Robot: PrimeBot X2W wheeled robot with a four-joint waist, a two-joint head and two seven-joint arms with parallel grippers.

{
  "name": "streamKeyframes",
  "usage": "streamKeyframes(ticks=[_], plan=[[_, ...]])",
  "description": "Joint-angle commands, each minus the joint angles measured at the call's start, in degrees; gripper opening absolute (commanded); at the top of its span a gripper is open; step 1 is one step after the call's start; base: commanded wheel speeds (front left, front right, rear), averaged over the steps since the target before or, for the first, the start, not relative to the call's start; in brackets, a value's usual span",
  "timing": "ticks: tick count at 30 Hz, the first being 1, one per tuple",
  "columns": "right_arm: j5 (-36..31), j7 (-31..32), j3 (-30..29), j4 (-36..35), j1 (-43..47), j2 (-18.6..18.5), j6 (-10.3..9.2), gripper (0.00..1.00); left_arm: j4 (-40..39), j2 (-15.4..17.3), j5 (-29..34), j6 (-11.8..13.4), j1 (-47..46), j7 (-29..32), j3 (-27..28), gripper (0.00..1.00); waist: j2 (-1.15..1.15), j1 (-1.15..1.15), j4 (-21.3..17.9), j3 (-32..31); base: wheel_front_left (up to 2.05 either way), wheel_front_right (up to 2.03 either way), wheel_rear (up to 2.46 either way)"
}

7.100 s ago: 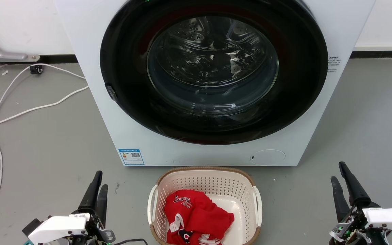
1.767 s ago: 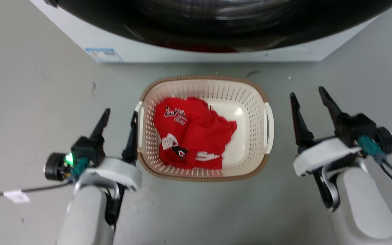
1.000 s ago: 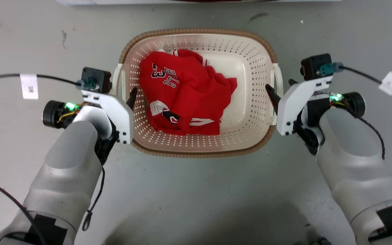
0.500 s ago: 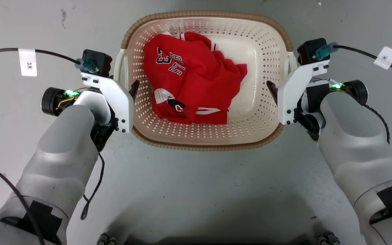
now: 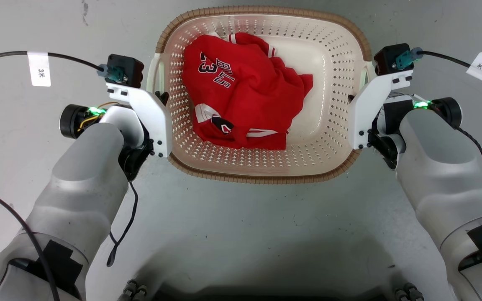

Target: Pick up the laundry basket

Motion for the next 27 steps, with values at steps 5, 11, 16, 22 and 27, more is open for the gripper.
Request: streamKeyframes(ticks=[5,11,16,22,27], plan=[[0.5,-0.8,1.0,0.3,-0.1,0.9,0.27,0.0,0.7,-0.4,-2.3,-0.1,-0.8,-1.4,-1.9,0.0,0.0,0.0,0.0,-0.9,0.0,0.0,0.0],[-0.1,1.4,1.4,0.9,1.1,0.9,0.27,0.0,0.8,-0.3,-5.3,-0.1,0.9,0.4,-4.5,0.0,0.0,0.0,-0.2,-4.7,0.0,0.0,0.0],[1.3,8.4,2.8,1.1,3.4,0.9,0.27,0.0,-1.4,1.1,-9.2,-0.1,3.0,4.4,-7.2,0.0,0.0,0.0,-0.3,-10.3,0.0,0.0,0.0],[4.1,15.5,5.5,0.4,6.3,0.8,0.27,0.0,-3.4,3.2,-14.1,-0.1,6.4,9.9,-9.8,0.0,0.0,0.0,-0.4,-17.8,0.0,0.0,0.0],[7.6,21.3,8.5,-2.0,9.0,0.7,0.27,0.0,-6.7,6.3,-18.3,-0.1,10.0,15.3,-13.0,0.0,0.0,0.0,-1.0,-25.1,0.0,0.0,0.0]])
